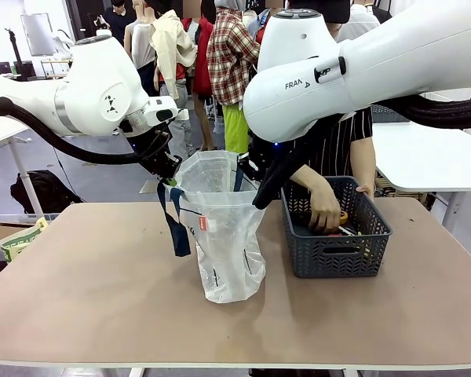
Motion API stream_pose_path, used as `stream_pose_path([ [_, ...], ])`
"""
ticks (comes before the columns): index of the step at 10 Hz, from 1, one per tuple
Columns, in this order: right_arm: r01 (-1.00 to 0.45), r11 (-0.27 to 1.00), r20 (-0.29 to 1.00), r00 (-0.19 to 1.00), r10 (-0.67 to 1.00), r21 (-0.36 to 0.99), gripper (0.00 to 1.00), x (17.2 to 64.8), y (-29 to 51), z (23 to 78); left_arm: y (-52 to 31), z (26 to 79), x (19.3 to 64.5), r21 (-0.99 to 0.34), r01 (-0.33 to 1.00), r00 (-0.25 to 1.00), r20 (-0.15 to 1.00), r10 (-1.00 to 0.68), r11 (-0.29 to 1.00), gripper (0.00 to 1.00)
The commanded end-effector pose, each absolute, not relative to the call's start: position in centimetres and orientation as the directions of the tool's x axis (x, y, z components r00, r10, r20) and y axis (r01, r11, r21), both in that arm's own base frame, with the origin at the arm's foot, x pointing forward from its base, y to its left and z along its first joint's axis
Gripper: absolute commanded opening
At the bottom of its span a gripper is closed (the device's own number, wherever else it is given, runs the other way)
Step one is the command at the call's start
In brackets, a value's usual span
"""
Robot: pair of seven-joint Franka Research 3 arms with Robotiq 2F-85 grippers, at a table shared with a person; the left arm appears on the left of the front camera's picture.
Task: Transfer purchased items from the store into the shopping bag.
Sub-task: Move the Reusable shopping bag to the right side of the table.
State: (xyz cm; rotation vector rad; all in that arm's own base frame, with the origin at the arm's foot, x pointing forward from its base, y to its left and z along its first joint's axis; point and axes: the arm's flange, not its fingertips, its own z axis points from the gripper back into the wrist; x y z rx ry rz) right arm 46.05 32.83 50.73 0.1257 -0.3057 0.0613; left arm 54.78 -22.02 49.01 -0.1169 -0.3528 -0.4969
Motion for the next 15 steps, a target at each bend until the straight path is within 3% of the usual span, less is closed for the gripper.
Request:
stream_pose_path([
  [1,-0.069,0.990,0.314,0.949,0.028,0.121,0.00,45.88,32.56,50.68,-21.87,49.14,54.79,-0.024,0.483,0.821,0.361,-0.443,0.875,0.00],
  [15,-0.069,0.990,0.314,0.949,0.028,0.121,0.00,45.88,32.56,50.68,-21.87,49.14,54.79,-0.024,0.483,0.821,0.361,-0.443,0.875,0.00],
])
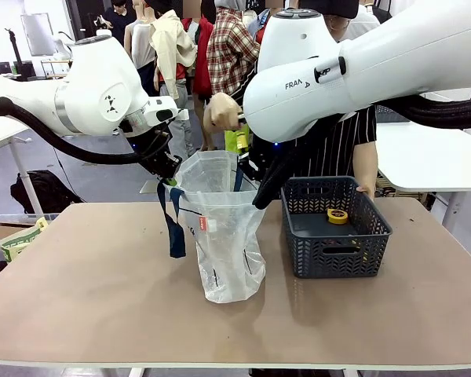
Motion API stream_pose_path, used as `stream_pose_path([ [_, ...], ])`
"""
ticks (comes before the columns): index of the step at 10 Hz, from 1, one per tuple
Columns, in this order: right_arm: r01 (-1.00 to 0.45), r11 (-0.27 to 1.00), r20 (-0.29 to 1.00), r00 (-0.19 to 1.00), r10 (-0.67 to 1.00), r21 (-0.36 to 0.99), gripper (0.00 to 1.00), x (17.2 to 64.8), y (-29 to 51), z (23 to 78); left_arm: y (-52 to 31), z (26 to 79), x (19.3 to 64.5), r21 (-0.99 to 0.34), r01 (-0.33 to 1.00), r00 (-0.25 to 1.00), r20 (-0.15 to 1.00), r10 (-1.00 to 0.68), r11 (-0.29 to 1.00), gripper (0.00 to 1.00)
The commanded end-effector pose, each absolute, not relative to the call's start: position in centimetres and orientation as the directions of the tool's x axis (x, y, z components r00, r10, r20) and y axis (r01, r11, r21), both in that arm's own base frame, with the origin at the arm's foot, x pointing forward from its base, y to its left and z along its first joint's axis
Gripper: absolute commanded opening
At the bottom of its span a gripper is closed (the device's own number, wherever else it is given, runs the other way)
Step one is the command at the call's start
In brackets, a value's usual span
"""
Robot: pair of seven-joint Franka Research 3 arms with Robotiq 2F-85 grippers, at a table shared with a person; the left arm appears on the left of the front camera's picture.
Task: Transfer purchased items from the store into the shopping bag.
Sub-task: Move the Reusable shopping bag to the right side of the table.
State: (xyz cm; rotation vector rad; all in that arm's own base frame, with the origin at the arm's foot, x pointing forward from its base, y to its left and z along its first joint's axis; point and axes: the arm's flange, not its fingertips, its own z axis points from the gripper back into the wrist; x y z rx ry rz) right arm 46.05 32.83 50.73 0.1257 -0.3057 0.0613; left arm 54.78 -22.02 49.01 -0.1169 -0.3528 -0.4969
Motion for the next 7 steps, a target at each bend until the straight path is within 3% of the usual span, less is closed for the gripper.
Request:
stream_pose_path([
  [1,-0.069,0.990,0.314,0.949,0.028,0.121,0.00,45.88,32.56,50.68,-21.87,49.14,54.79,-0.024,0.483,0.821,0.361,-0.443,0.875,0.00],
  [7,-0.069,0.990,0.314,0.949,0.028,0.121,0.00,45.88,32.56,50.68,-21.87,49.14,54.79,-0.024,0.483,0.821,0.361,-0.443,0.875,0.00],
])
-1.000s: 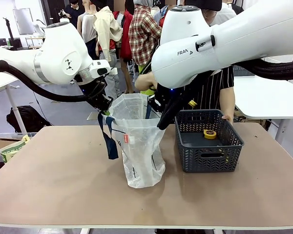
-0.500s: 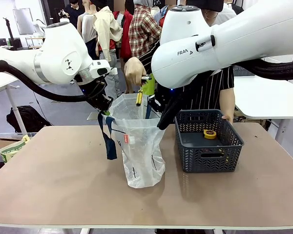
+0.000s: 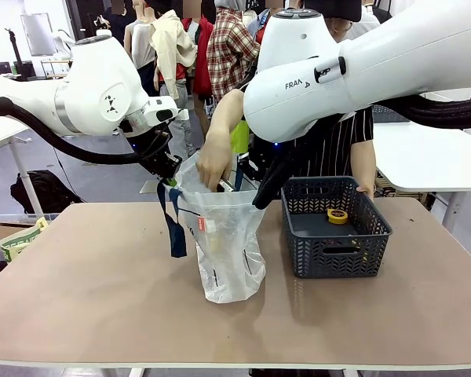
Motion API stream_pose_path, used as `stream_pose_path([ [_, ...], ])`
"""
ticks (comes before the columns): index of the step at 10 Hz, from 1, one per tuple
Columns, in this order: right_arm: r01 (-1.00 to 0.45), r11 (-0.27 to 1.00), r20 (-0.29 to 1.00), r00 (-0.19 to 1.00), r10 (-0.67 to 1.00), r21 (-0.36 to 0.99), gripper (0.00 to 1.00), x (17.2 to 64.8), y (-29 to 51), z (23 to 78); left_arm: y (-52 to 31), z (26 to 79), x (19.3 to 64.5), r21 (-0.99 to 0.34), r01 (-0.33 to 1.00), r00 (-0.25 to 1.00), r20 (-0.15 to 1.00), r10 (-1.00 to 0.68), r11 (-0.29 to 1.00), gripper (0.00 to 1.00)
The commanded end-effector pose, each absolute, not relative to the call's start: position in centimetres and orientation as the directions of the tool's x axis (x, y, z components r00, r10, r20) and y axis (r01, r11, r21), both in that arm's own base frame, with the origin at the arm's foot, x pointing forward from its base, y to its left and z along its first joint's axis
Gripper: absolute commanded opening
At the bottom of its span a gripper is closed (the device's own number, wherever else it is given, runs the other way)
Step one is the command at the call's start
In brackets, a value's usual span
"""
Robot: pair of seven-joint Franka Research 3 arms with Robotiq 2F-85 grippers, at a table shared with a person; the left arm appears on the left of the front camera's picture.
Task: Transfer purchased items from the store into the shopping bag.
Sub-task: Move the Reusable shopping bag to the right side of the table.
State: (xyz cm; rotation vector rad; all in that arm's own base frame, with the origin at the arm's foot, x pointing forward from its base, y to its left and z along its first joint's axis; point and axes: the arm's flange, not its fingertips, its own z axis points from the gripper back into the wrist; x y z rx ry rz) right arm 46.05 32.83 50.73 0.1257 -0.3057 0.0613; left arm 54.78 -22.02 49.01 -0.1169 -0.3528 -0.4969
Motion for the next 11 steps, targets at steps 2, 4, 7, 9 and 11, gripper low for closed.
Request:
stream_pose_path([
  [2,-0.069,0.990,0.314,0.949,0.028,0.121,0.00,45.88,32.56,50.68,-21.87,49.14,54.79,-0.024,0.483,0.821,0.361,-0.443,0.875,0.00],
  [4,-0.069,0.990,0.314,0.949,0.028,0.121,0.00,45.88,32.56,50.68,-21.87,49.14,54.79,-0.024,0.483,0.821,0.361,-0.443,0.875,0.00],
  [7,-0.069,0.990,0.314,0.949,0.028,0.121,0.00,45.88,32.56,50.68,-21.87,49.14,54.79,-0.024,0.483,0.821,0.361,-0.443,0.875,0.00],
  [9,-0.069,0.990,0.314,0.949,0.028,0.121,0.00,45.88,32.56,50.68,-21.87,49.14,54.79,-0.024,0.483,0.821,0.361,-0.443,0.875,0.00],
  [11,-0.069,0.990,0.314,0.949,0.028,0.121,0.00,45.88,32.56,50.68,-21.87,49.14,54.79,-0.024,0.483,0.821,0.361,-0.443,0.875,0.00],
])
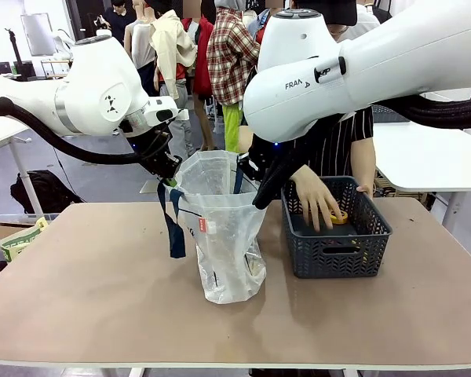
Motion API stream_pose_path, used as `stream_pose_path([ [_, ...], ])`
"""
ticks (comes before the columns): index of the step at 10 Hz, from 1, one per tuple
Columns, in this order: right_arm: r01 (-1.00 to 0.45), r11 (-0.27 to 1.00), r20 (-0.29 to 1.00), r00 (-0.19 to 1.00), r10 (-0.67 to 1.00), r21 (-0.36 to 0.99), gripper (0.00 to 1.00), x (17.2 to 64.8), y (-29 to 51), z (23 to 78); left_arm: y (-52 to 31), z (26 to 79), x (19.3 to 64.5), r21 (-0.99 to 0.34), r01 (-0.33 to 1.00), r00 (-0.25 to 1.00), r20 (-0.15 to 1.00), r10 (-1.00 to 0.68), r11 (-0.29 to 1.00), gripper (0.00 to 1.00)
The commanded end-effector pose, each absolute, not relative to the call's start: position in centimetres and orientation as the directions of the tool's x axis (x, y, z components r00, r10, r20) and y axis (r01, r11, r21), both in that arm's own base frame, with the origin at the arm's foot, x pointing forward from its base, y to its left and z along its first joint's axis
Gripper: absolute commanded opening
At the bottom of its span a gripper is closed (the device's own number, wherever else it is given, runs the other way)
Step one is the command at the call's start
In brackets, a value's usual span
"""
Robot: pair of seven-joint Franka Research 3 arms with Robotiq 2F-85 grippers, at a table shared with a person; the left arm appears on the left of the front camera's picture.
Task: Transfer purchased items from the store into the shopping bag.
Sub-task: Move the Reusable shopping bag to the right side of the table.
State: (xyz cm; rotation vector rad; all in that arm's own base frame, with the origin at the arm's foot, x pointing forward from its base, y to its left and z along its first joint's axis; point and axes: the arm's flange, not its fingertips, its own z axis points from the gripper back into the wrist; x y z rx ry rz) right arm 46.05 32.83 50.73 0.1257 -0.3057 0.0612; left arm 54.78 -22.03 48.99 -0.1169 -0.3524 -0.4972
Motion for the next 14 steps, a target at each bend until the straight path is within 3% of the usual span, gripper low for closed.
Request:
stream_pose_path([
  [1,-0.069,0.990,0.314,0.949,0.028,0.121,0.00,45.88,32.56,50.68,-21.87,49.14,54.79,-0.024,0.483,0.821,0.361,-0.443,0.875,0.00],
  [14,-0.069,0.990,0.314,0.949,0.028,0.121,0.00,45.88,32.56,50.68,-21.87,49.14,54.79,-0.024,0.483,0.821,0.361,-0.443,0.875,0.00],
])
